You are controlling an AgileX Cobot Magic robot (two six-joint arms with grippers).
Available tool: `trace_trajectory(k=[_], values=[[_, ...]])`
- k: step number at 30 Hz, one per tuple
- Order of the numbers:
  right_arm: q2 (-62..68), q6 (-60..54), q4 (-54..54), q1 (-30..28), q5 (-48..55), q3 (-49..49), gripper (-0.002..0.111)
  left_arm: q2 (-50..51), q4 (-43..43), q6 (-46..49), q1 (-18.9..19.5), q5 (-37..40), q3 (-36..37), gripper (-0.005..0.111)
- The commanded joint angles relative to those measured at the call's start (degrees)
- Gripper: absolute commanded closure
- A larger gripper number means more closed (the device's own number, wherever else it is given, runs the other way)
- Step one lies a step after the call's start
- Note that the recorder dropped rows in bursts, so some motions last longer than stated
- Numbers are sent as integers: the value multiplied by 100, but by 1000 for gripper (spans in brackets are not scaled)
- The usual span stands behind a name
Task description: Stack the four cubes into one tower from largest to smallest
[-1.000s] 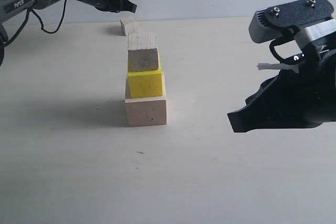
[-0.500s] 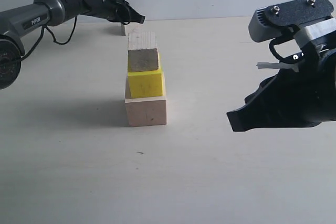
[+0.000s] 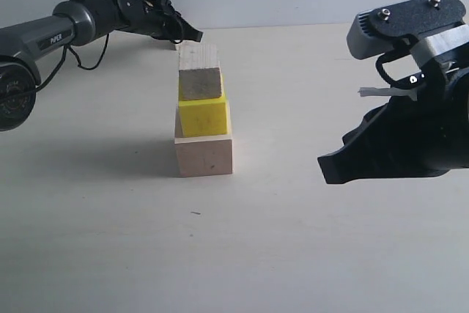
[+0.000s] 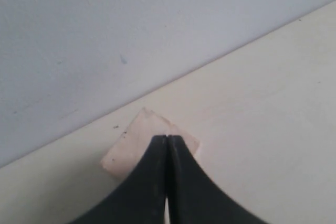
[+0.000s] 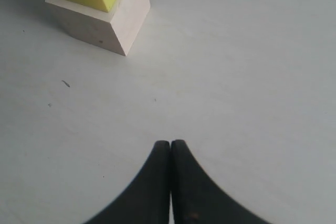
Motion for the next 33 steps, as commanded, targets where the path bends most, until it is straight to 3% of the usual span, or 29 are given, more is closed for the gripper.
trace_trajectory(k=[1, 7, 15, 22, 33], values=[[-45, -45, -84, -4, -41, 25, 108, -88, 197, -46, -13, 613, 19, 107], [-45, -45, -77, -4, 2, 25, 108, -151, 1194, -704, 40, 1275, 19, 107], [-45, -45, -89, -4, -14, 25, 108, -370, 1314, -704, 107, 1704, 44, 107], [-45, -45, -75, -4, -64, 25, 108, -771, 1141, -661, 136, 1397, 44, 107], [-45, -45, -66, -4, -22, 25, 108, -480, 207, 183, 89, 785, 44, 107]])
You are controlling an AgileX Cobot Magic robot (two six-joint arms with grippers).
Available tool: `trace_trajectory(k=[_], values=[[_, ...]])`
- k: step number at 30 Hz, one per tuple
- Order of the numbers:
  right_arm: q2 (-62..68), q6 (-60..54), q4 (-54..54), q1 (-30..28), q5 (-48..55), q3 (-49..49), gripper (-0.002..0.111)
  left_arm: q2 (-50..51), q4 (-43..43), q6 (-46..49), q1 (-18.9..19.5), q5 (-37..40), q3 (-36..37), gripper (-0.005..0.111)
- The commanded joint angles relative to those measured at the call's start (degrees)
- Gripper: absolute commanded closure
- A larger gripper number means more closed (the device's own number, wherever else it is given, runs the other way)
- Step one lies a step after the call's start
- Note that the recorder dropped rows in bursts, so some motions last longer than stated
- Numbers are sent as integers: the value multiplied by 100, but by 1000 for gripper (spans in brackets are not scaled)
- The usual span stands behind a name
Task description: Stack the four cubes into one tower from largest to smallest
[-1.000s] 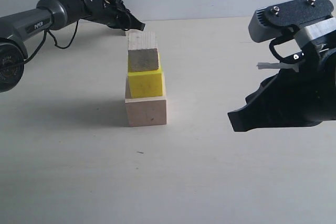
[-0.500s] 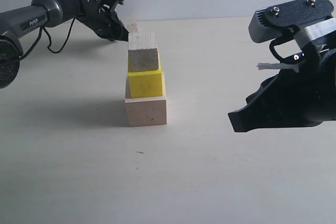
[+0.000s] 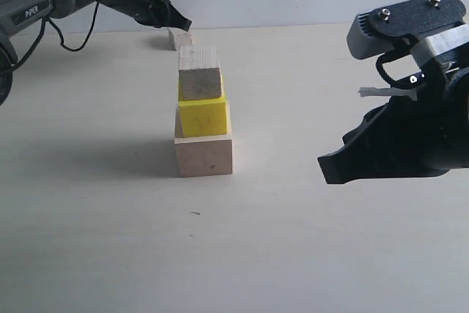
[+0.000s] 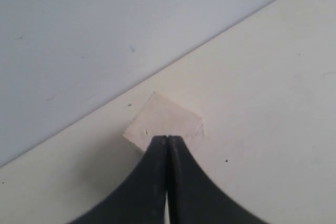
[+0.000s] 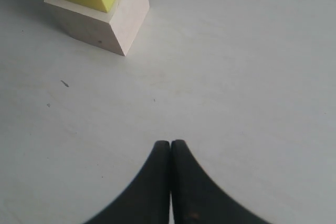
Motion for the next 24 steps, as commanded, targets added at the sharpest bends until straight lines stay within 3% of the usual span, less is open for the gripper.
trace_trajectory(k=[1, 10, 24], values=[[-45, -35, -43, -4, -33, 25, 108, 133, -285, 262, -41, -428, 8, 107], [-45, -35, -55, -4, -33, 25, 108, 330, -492, 322, -48, -846, 8, 107], [-45, -35, -64, -4, 82, 25, 108, 558, -585, 541, -48, -470, 8, 107]])
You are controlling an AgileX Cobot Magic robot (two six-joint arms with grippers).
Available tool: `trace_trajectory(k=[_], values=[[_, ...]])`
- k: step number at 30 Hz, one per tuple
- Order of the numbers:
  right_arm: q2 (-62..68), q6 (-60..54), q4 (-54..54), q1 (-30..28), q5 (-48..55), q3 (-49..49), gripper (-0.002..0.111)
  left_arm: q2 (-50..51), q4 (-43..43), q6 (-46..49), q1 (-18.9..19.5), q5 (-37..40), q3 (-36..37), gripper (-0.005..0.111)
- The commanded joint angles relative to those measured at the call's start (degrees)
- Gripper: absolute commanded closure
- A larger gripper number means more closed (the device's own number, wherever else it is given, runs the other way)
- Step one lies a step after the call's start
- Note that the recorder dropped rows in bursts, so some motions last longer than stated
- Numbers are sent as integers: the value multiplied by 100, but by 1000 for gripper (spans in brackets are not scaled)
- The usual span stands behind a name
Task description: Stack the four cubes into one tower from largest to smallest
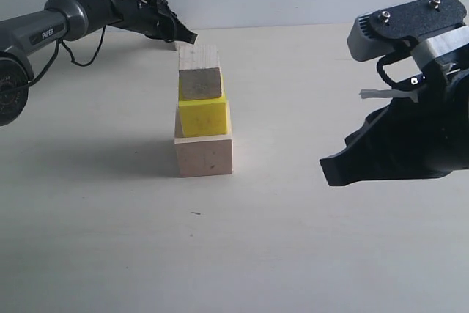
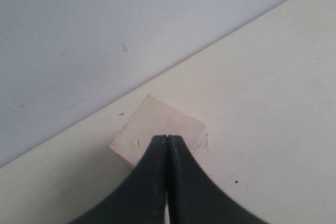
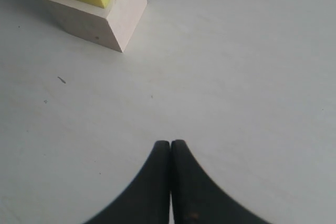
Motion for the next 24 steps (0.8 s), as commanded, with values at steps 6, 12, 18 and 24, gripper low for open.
trace_trajectory(k=[6, 12, 18, 24], values=[[-45, -35, -53, -4, 9, 25, 108, 17, 46, 16, -33, 632, 8, 107], [-45, -35, -53, -4, 9, 25, 108, -44, 452, -293, 5, 1089, 8, 107], [-45, -35, -53, -4, 19, 25, 108, -192, 452, -293, 124, 1289, 8, 107], [-45, -35, -53, -4, 29, 25, 108, -537, 386, -293, 370, 1656, 287, 107]])
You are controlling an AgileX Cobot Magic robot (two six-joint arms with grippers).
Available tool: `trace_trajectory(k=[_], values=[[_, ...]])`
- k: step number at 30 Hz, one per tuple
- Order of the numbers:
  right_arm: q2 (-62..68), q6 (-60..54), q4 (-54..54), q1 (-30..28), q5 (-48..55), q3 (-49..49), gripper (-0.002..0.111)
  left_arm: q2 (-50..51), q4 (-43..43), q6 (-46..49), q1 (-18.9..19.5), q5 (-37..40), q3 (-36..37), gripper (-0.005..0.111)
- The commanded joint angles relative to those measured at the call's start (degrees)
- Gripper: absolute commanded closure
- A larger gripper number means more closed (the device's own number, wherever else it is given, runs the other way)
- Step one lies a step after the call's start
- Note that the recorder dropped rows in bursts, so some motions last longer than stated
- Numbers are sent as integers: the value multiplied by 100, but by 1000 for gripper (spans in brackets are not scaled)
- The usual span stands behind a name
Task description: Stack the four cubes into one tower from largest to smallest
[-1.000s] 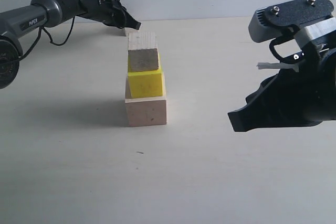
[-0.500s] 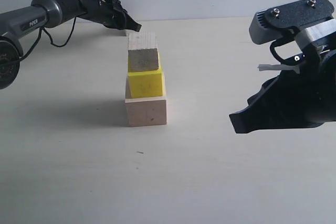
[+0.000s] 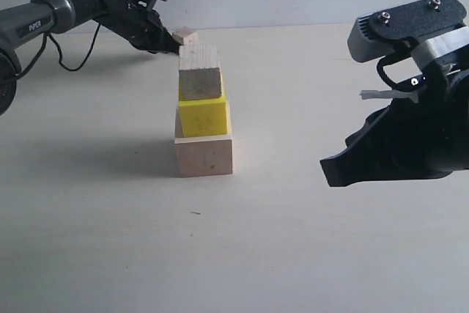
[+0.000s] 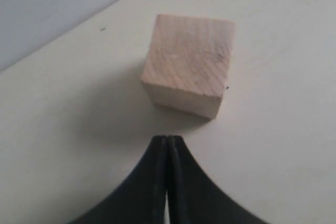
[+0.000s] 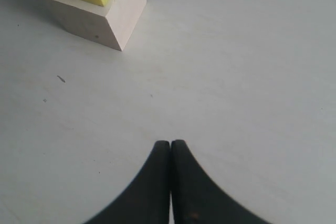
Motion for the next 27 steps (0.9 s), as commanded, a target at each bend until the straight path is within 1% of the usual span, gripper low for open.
trace_trajectory(k=[1, 4, 7, 11, 18, 21, 27], values=[[-45, -24, -53, -4, 14, 25, 108, -457, -43, -46, 172, 109, 403, 107], [-45, -24, -41, -4, 14, 25, 108, -874, -91, 104, 195, -252, 934, 107], [-45, -24, -29, -4, 14, 25, 108, -1084, -453, 461, 175, -512, 1149, 107], [-45, -24, 52, -4, 14, 25, 108, -1058, -735, 670, 46, -593, 1149, 107], [-45, -24, 63, -4, 2, 25, 108, -887, -735, 773, -287, -1297, 1046, 107], [-45, -36, 63, -4, 2, 25, 108, -727, -735, 773, -328, -1494, 890, 107], [-45, -130, 79, -4, -21, 25, 108, -421, -724, 773, -343, -1621, 637, 107]])
